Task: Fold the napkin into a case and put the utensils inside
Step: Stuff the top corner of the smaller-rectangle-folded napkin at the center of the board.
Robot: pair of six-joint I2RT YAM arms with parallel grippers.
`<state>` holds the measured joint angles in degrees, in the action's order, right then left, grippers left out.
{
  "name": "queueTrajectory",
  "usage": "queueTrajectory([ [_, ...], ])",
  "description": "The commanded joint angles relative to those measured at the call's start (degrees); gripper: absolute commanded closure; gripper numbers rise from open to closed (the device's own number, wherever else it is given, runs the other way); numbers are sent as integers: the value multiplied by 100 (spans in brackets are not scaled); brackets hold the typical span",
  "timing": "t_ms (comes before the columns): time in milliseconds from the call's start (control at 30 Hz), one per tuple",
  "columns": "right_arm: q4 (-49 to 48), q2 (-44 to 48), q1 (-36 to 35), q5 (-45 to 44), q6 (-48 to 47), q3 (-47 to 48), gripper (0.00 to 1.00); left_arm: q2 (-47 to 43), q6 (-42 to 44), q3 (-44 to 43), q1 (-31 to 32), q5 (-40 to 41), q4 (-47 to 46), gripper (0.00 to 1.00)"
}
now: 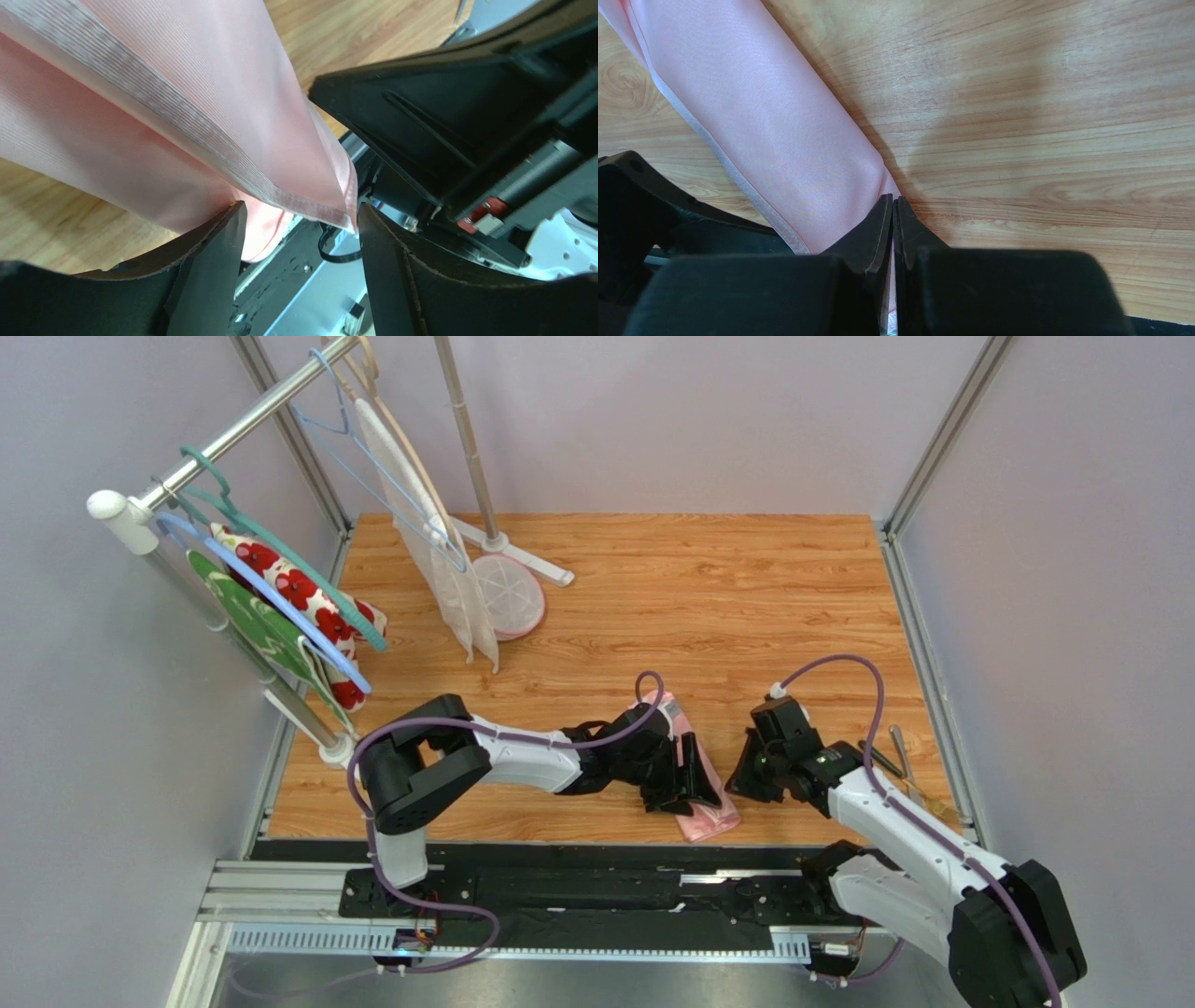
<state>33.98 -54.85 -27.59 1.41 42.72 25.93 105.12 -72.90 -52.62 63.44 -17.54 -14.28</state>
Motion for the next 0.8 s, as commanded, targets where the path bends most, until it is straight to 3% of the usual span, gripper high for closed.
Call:
queueTrajectory([
  [0, -58, 220, 52, -26, 210, -53, 95, 87, -312, -231, 72, 145, -224, 32],
  [200, 30, 238, 52, -132, 535, -97, 95, 360, -435, -371, 81, 67, -399, 41],
  [400, 416, 299, 70, -703, 755, -53, 96, 483, -479, -363, -7, -12, -611, 67],
  [433, 443, 317, 70, -747, 729, -36, 96, 448, -462, -337, -42, -39, -628, 79],
  [533, 443, 326, 175, -748, 633, -27, 96, 352, -365, -240, -235, -56, -672, 96],
  [767, 469, 150, 290, -616, 114, 298, 96, 263, -189, -161, -613, -197, -742, 100],
])
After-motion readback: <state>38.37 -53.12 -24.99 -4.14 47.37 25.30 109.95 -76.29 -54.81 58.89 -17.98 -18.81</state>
